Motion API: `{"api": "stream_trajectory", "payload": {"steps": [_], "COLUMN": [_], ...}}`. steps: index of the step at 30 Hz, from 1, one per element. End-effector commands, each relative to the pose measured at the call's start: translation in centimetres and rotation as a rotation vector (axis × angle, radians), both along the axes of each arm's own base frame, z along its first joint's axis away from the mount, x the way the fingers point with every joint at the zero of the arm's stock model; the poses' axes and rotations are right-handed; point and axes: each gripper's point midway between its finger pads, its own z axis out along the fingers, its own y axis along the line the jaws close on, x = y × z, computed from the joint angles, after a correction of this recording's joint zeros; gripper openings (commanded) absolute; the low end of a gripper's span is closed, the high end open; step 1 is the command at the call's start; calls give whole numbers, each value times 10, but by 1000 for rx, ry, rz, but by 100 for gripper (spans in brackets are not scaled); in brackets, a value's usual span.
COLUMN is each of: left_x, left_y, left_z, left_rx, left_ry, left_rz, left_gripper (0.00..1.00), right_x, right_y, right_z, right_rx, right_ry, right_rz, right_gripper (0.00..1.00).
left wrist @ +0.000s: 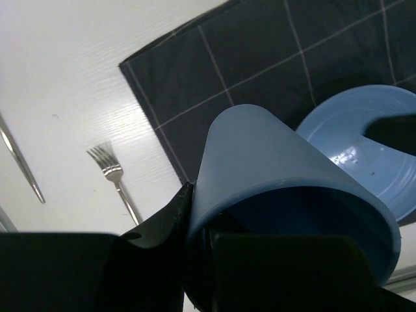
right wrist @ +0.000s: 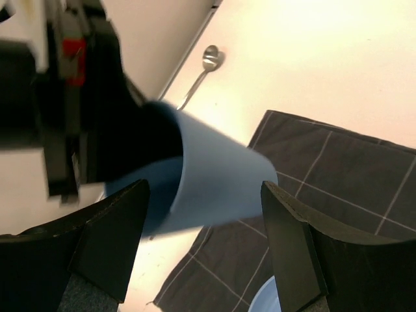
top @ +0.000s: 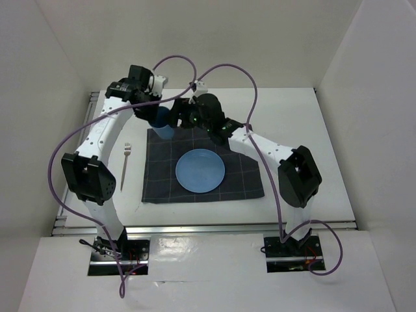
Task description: Set the dinner table for one person
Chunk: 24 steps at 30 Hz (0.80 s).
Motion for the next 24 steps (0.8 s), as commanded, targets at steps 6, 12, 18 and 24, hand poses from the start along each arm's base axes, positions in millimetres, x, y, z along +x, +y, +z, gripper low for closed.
{"api": "stream_trajectory", "payload": {"steps": [6, 12, 18, 24], "left_x": [-14, -14, -21, -14], "left_y": [-39, -39, -45, -31], "left_z": [-1, 11, 18, 65], "left_rx": [40, 49, 32, 53], "left_ry": [-6, -45, -41, -156], "left_rz": [-96, -91, -112, -60], "left_gripper": [0, 0, 11, 65], "right_x": [24, 22, 17, 23], "right_y": [-10, -22, -35, -61], "right_z": [-12, -41, -57, -56], "right_rx": [-53, -108, -141, -178], "right_ry": [12, 72, 100, 113], "right_rz": [-146, -193, -232, -309], "right_gripper": [74, 38, 0, 0]}}
